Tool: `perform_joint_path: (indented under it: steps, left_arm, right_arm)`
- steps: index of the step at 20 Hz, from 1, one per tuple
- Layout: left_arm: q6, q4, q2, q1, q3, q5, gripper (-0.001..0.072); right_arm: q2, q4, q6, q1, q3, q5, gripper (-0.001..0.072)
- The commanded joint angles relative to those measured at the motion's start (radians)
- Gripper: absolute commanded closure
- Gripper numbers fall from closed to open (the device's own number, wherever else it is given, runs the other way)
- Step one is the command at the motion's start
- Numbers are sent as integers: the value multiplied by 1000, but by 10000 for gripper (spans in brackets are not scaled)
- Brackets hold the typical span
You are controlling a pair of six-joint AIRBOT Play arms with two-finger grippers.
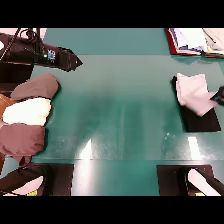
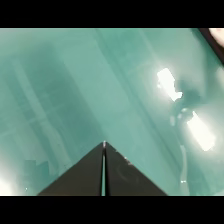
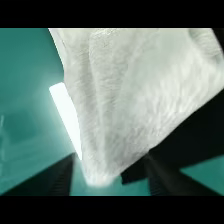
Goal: Fold the shirts.
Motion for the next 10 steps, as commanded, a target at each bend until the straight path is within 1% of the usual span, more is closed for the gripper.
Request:
perform_joint_path:
  steps: [1, 3, 5, 7, 9, 10]
  left_arm:
    - [1, 3, 0, 0, 0, -1, 686]
    - [1, 6, 0, 0, 0, -1, 686]
    - [0, 5, 0, 0, 0, 2, 686]
    - [0, 2, 0, 0, 0, 6, 686]
    - [0, 2, 0, 0, 0, 6, 686]
    - [0, 2, 0, 0, 0, 6, 686]
  right_arm:
    - [69, -62, 24, -34, -121, 8, 147]
    - [95, -45, 23, -56, -105, 8, 148]
    - [123, 16, 19, -55, -66, 8, 159]
    - [148, 142, 8, -53, -28, -1, 160]
    - [167, 296, -51, -53, -13, -33, 170]
    - [175, 362, -71, -53, -12, -46, 311]
